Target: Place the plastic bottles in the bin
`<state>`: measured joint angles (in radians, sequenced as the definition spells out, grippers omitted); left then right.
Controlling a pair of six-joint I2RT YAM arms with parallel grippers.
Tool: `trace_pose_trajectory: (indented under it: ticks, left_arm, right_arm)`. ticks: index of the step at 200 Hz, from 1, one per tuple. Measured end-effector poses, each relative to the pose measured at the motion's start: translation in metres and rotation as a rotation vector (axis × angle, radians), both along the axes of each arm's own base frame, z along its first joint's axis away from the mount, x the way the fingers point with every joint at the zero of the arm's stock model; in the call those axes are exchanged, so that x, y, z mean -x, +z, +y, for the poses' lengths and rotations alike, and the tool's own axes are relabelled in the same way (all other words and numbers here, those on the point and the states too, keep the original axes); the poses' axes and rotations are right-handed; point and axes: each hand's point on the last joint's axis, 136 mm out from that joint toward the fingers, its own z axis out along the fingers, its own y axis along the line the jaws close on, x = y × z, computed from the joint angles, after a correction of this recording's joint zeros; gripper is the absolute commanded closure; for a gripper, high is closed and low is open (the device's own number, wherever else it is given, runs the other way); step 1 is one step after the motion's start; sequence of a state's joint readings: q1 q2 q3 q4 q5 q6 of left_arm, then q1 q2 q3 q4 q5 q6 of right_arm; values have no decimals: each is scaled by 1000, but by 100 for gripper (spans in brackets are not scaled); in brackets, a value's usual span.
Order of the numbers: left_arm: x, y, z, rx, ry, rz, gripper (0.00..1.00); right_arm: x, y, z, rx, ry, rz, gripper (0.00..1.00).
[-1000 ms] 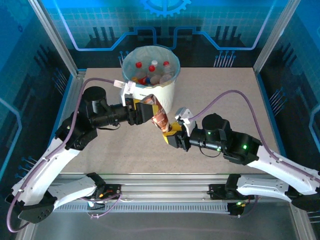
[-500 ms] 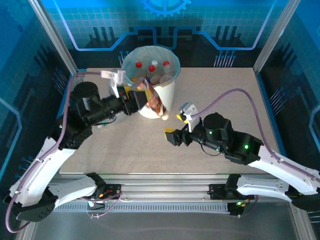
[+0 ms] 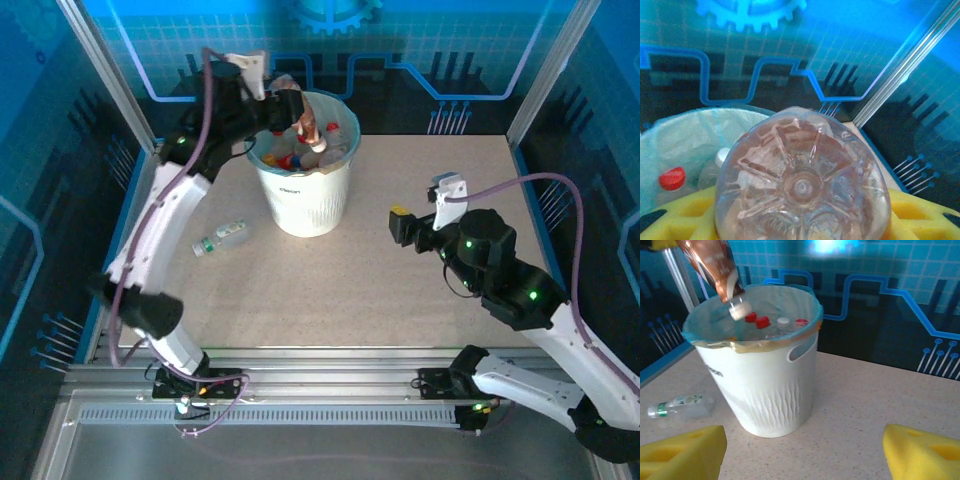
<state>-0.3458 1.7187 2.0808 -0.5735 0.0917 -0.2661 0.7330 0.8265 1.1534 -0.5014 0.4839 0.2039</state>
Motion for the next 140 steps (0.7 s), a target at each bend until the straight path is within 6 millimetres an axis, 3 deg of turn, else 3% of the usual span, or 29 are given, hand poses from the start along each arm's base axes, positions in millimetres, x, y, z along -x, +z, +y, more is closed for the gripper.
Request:
trace_pose_trajectory:
  ticks: [33,65,108,140]
  left_arm:
    - [-50,-29,-23,-24,-30,66,47]
    - [-77,-49,-34,36,-58,130,40]
    - [-100,-88,-16,131,-20,273,6]
    - [-103,-90,-4,146,13,291,2]
  right_arm:
    - [-23,-17,-7,30,-28,58,18]
    - [-44,-40,-4,52,-17,136,18]
    - [-57,-57,-4,48,-3,195,17]
    - [-56,-57,-2,29,12,206,17]
